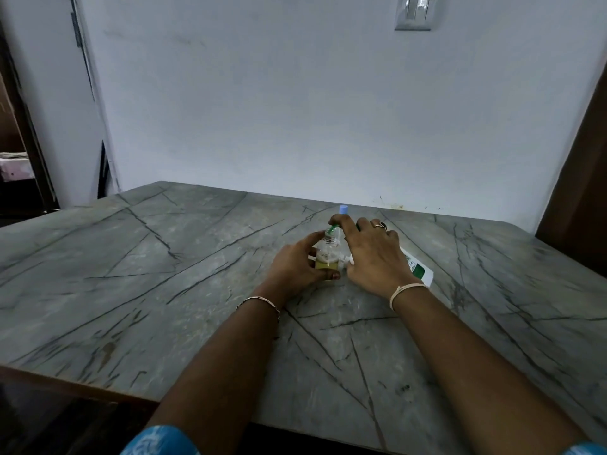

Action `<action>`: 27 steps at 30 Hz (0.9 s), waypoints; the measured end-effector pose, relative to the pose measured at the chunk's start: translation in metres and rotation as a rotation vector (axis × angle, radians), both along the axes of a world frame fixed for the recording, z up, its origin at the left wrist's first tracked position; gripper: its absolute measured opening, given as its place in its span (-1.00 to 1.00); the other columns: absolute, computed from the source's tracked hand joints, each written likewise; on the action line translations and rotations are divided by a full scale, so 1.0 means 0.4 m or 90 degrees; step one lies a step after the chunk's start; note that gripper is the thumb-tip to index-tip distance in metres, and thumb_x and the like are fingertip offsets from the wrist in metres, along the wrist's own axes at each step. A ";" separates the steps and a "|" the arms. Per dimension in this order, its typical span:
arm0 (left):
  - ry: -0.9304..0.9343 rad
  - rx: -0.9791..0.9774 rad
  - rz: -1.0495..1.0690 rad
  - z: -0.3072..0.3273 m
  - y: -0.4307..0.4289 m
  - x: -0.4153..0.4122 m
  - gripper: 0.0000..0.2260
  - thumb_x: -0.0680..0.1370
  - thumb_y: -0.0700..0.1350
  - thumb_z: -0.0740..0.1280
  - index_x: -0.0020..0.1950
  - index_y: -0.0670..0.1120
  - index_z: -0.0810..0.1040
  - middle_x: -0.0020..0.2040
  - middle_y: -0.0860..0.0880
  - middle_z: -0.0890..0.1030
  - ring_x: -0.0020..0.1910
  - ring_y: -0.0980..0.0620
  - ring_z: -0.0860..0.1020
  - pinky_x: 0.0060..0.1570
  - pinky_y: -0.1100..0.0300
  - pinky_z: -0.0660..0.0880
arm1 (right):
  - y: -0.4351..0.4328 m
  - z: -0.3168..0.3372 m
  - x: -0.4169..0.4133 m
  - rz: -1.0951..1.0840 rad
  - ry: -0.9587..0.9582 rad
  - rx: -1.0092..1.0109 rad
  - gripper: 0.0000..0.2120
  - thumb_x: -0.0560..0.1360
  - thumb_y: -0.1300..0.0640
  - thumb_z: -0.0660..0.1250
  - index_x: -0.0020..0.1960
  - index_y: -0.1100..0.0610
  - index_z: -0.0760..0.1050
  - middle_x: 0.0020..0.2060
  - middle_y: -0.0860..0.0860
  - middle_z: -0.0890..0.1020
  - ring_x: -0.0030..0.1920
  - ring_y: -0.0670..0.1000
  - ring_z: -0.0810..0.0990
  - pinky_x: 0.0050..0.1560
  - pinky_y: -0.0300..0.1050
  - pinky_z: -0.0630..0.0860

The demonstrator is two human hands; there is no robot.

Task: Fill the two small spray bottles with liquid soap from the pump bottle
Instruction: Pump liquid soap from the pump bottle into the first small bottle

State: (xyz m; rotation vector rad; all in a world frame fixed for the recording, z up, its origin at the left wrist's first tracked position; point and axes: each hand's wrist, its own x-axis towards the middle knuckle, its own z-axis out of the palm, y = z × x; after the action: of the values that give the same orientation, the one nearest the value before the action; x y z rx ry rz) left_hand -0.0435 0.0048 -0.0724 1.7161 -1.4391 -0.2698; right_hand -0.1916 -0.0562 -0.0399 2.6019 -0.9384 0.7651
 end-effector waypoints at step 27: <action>0.014 0.002 -0.005 0.006 0.006 -0.004 -0.18 0.29 -0.03 0.59 0.48 0.08 0.28 0.21 -0.05 0.60 0.02 0.04 0.64 0.15 0.08 0.55 | -0.001 0.001 -0.016 0.004 0.021 -0.015 -0.25 0.41 0.06 0.38 0.45 -0.14 0.04 0.12 0.09 0.49 0.19 0.15 0.43 0.17 0.11 0.39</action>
State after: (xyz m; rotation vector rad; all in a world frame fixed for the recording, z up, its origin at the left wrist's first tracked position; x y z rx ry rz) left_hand -0.0453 0.0070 -0.0700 1.7053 -1.4304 -0.2935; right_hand -0.1978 -0.0567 -0.0397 2.5896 -0.9077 0.7289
